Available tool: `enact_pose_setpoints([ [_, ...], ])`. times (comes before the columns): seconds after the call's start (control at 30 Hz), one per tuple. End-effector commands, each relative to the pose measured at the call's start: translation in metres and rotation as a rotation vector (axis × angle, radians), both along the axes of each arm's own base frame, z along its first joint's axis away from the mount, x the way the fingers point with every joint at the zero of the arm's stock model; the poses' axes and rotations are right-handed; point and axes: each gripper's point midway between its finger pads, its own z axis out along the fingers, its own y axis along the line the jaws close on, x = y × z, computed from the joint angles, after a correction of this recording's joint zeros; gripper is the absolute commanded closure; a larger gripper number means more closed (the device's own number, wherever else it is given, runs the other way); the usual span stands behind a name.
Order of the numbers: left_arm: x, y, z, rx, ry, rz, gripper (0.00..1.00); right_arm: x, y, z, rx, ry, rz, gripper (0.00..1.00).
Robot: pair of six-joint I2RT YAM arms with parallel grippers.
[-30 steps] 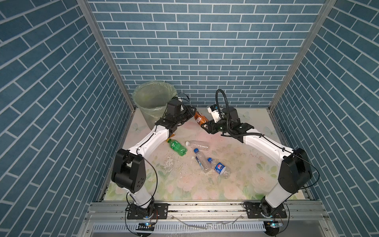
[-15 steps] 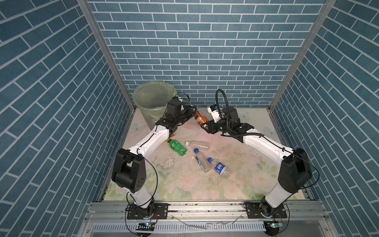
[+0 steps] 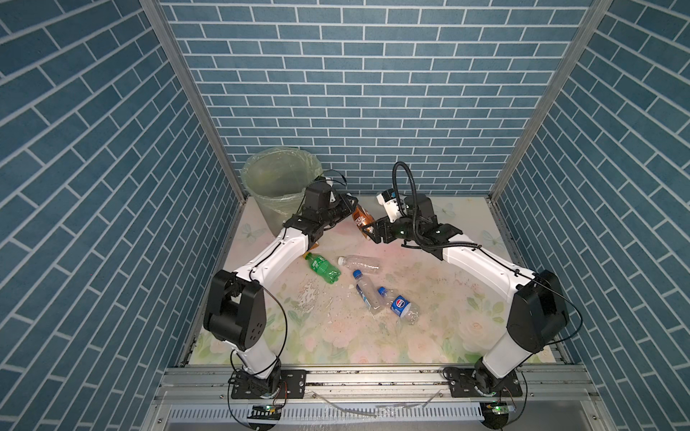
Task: Throw the plastic bottles in the bin
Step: 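Carry the Nescafe bottle over the bin with the left gripper while the right gripper opens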
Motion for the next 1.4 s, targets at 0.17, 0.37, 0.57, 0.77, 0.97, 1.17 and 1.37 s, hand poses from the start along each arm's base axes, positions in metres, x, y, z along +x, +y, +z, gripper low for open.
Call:
enact_pose_setpoints([
  [0.17,0.0,0.023,0.056,0.155,-0.145,0.026,0.74,-0.002,-0.006,0.046,0.065,-0.101,-0.026,0.01],
  [0.37,0.002,0.048,0.093,0.257,-0.238,0.087,0.74,-0.004,0.006,0.078,0.073,-0.161,-0.013,0.01],
  [0.57,0.012,0.083,0.14,0.358,-0.327,0.171,0.74,-0.005,0.024,0.096,0.085,-0.191,0.023,0.01],
  [0.77,0.024,0.143,0.213,0.49,-0.466,0.337,0.73,-0.007,0.033,0.116,0.115,-0.223,0.04,0.01],
  [0.97,0.016,0.201,0.288,0.588,-0.603,0.519,0.73,-0.008,0.031,0.121,0.117,-0.233,0.036,0.01],
  [1.17,0.005,0.227,0.322,0.673,-0.682,0.622,0.73,-0.008,0.029,0.114,0.106,-0.227,0.028,0.01],
  [1.37,0.064,0.246,0.238,0.673,-0.49,0.591,0.7,-0.006,0.035,0.103,0.104,-0.201,0.041,0.01],
])
